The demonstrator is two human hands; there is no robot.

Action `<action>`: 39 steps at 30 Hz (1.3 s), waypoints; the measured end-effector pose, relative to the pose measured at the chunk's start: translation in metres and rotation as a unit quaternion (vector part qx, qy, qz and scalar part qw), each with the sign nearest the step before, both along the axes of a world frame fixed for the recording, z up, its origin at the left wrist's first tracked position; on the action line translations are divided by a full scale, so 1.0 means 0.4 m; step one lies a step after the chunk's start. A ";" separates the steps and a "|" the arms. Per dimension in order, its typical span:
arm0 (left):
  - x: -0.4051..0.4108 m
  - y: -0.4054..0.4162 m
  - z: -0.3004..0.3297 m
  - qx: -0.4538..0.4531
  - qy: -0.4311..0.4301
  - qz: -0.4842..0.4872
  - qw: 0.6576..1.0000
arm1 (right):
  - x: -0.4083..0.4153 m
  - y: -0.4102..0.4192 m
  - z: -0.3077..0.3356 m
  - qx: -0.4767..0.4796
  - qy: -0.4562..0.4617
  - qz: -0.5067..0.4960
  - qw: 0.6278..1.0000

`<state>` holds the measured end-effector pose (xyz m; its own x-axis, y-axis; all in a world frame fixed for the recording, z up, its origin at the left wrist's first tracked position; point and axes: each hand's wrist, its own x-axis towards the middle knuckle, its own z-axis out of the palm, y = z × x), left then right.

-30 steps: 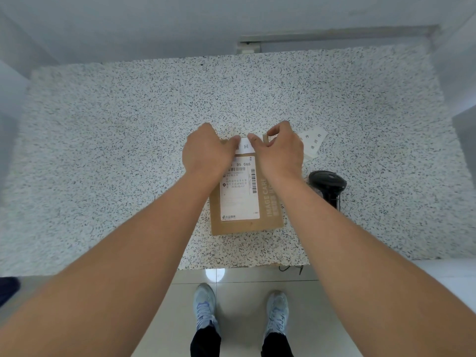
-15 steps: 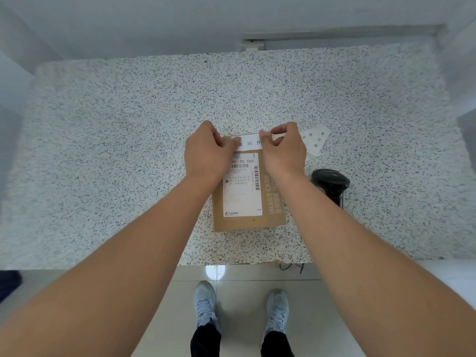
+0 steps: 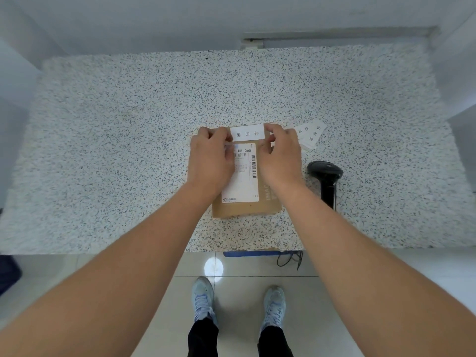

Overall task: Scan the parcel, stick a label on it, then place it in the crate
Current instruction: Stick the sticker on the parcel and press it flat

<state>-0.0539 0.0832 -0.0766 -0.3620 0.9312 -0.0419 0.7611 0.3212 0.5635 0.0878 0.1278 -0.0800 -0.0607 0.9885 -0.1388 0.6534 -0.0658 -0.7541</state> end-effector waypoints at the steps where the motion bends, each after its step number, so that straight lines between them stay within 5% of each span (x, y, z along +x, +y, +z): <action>1: 0.005 -0.013 0.004 -0.006 0.011 -0.014 1.000 | 0.004 -0.010 0.005 0.012 -0.016 0.023 1.000; 8: 0.028 -0.118 0.040 -0.038 0.067 -0.073 0.994 | 0.047 -0.091 0.043 0.075 -0.103 0.154 0.980; 18: 0.060 -0.239 0.033 -0.073 0.069 -0.115 0.988 | 0.097 -0.207 0.039 0.026 -0.187 0.211 0.959; 25: 0.064 -0.259 -0.011 -0.105 0.031 -0.131 0.985 | 0.116 -0.240 -0.005 -0.034 -0.138 0.247 0.959; 39: 0.080 -0.268 -0.023 -0.074 -0.022 -0.140 0.987 | 0.122 -0.244 -0.020 0.003 -0.071 0.239 0.968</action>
<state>-0.0217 -0.0242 -0.0860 -0.0862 0.9771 -0.1947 0.8074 0.1830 0.5609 0.1367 0.0301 -0.0880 -0.4930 0.8525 -0.1735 0.7047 0.2744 -0.6543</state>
